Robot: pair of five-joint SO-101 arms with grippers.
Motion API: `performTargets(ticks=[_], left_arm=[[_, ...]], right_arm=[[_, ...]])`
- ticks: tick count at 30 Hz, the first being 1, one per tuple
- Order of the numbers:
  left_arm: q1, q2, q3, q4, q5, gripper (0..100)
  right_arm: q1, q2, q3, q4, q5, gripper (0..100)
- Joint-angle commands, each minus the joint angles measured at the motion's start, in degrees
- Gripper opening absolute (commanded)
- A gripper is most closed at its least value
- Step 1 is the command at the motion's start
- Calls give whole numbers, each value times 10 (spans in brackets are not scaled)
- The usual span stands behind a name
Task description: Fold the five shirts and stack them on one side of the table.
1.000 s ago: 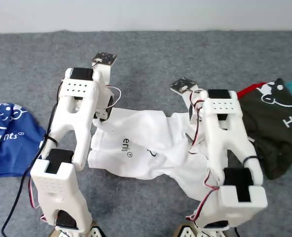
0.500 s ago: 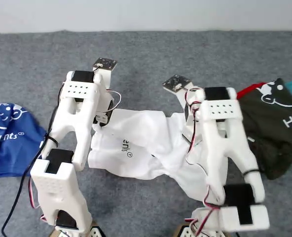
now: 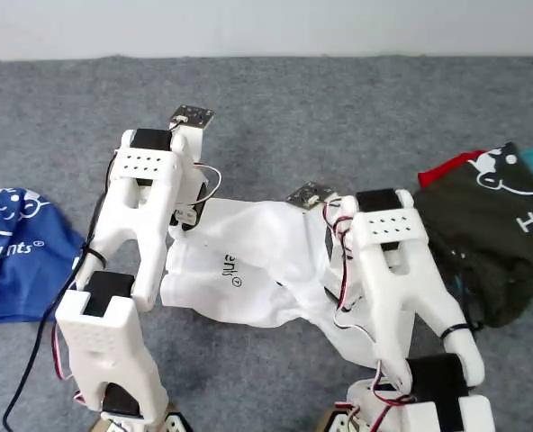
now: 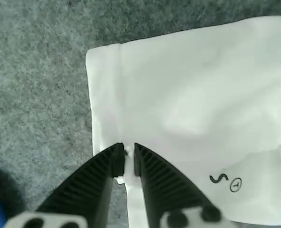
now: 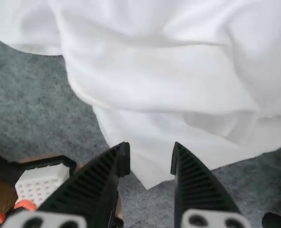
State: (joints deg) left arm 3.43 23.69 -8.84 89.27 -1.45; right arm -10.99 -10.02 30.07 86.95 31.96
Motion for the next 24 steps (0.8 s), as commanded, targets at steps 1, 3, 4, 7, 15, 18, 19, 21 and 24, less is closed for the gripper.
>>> performTargets(ticks=[1, 3, 4, 7, 15, 18, 19, 21, 24], left_arm=[[-1, -25, 0, -6, -6, 11], [-1, -25, 0, -6, -6, 11], [-1, -25, 0, -6, -6, 11], [-1, -25, 0, -6, -6, 11], [-1, -25, 0, -6, -6, 11], [-1, -25, 0, -6, -6, 11], [-1, -25, 0, -5, -6, 11], [-1, -25, 0, -5, -6, 11], [-1, -25, 0, -4, -6, 11]], right_arm=[[-1, -21, 8, -47, -7, 153], [-1, -20, 13, -72, -7, 154], [-1, -20, 17, -82, -7, 154], [0, -20, 43, -111, -4, 154], [0, -20, 101, -193, -4, 154], [2, -19, 112, -222, -4, 151], [7, -19, 118, -236, -4, 151], [22, -19, 136, -272, -4, 151], [49, -19, 165, -307, -3, 149]])
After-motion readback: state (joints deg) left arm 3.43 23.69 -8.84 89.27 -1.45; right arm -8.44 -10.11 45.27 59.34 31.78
